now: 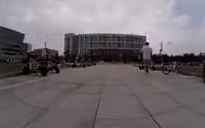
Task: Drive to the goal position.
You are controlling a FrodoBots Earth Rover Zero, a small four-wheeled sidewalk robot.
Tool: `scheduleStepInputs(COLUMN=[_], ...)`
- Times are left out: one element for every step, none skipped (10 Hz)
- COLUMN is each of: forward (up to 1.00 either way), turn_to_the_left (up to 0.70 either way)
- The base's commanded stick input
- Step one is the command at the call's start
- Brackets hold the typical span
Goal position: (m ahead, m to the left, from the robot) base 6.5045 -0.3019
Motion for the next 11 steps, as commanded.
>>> scheduleStepInputs(forward=[0.7, 0.7, 0.7, 0.7, 0.7, 0.7, 0.7, 0.7, 0.7, 0.7, 0.7], turn_to_the_left=[0.0, 0.0, 0.0, 0.0, 0.0, 0.0, 0.0, 0.0, 0.0, 0.0, 0.0])
